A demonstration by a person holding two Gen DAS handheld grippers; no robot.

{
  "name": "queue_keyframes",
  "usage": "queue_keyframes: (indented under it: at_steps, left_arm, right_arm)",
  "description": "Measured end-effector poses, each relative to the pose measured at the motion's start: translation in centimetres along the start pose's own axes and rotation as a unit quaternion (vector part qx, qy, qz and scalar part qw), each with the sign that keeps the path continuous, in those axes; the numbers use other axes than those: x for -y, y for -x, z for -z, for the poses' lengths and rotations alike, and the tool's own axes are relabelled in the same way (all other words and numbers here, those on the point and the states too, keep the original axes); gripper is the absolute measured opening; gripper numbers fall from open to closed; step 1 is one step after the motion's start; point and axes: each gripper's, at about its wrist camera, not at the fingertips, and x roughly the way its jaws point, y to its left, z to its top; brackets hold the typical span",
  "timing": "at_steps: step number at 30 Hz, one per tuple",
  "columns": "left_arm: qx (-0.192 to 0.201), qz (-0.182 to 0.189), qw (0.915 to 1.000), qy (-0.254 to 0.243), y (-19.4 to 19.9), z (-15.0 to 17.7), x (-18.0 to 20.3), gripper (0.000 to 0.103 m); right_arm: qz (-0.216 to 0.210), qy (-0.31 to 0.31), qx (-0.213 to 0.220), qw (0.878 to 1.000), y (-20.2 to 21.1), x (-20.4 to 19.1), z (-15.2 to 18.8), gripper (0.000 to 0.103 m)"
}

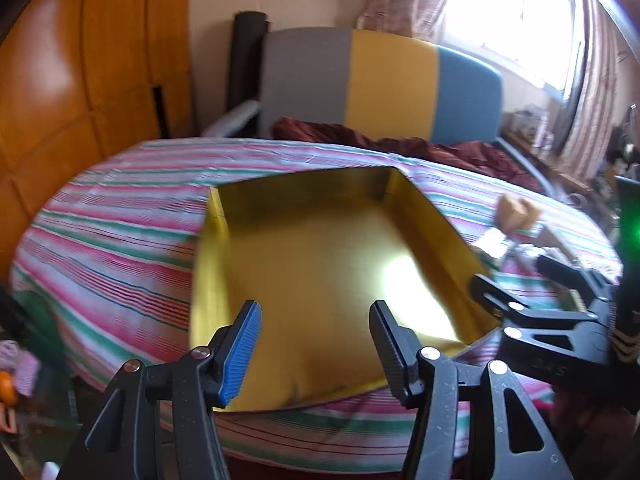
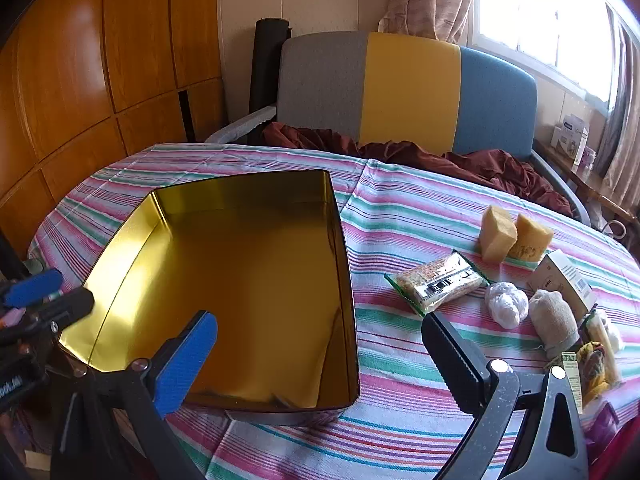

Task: Organize objects
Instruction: 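Move both tools from the gold box toward the scattered items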

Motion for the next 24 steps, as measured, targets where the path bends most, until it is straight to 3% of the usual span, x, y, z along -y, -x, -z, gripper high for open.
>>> queue_keyframes:
  at_steps: [3,7,24]
  left_arm:
    - [-0.01,0.009,0.9999,-0.002,-0.1,0.1,0.3,0.057]
    - [-0.017,-0.009,0.9997,-0.017,-0.6,0.5,1.2,0.057]
    - [-0.025,0.018,0.9976,-0.062,-1.6,0.3,4.0,0.057]
  right_arm:
    - [-0.001,-0.001,-0.001,1.0,-0.1,0.2,0.0,0.103]
    - [0.001,-0.004,0.0,1.0,-0.2,0.4,0.0,0.103]
    - [0.011,-0.029,-0.009,0.999,-0.3,2.1,0.1,0.103]
